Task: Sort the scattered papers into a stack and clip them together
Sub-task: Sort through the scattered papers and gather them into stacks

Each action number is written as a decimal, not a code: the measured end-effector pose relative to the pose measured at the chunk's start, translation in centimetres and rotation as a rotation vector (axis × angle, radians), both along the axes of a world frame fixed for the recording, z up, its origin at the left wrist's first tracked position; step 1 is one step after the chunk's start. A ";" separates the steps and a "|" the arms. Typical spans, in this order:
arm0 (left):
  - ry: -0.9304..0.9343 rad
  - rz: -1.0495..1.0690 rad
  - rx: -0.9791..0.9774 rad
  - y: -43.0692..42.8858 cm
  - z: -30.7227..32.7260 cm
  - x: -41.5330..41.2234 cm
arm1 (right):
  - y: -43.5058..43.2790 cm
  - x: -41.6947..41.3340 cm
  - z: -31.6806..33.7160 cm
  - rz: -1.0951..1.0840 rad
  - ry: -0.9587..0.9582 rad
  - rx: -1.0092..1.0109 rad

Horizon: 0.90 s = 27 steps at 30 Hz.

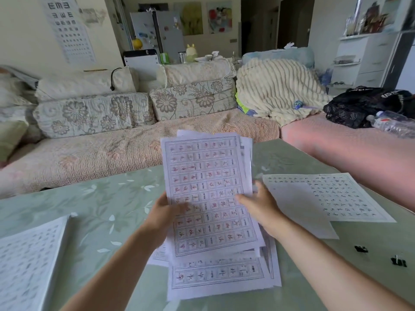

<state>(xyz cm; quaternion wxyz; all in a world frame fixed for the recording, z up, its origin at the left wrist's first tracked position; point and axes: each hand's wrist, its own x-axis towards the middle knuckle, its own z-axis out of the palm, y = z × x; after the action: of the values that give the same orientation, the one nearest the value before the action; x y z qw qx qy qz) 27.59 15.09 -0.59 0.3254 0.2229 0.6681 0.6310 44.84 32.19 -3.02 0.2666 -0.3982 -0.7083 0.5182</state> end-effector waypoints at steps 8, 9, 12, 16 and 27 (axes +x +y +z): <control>0.164 0.101 0.260 -0.9 4.9 1.1 | -1.4 -0.1 5.8 -0.094 0.274 0.251; 0.197 0.111 0.289 -0.7 5.8 1.4 | -1.6 0.0 6.6 -0.115 0.324 0.272; 0.233 0.152 0.340 -0.4 6.7 2.2 | -2.5 0.7 8.0 -0.087 0.424 0.309; 0.225 0.165 0.327 -1.0 4.8 3.4 | -2.8 1.2 6.7 -0.049 0.296 0.251; 0.498 0.206 0.214 -0.7 3.6 4.2 | -3.4 2.0 5.5 0.052 0.142 0.243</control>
<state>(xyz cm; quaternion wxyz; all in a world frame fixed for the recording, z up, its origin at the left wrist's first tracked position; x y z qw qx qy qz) 31.81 14.43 3.04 0.0603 0.3350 0.6760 0.6535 46.88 28.80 2.50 0.3485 -0.3068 -0.7554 0.4623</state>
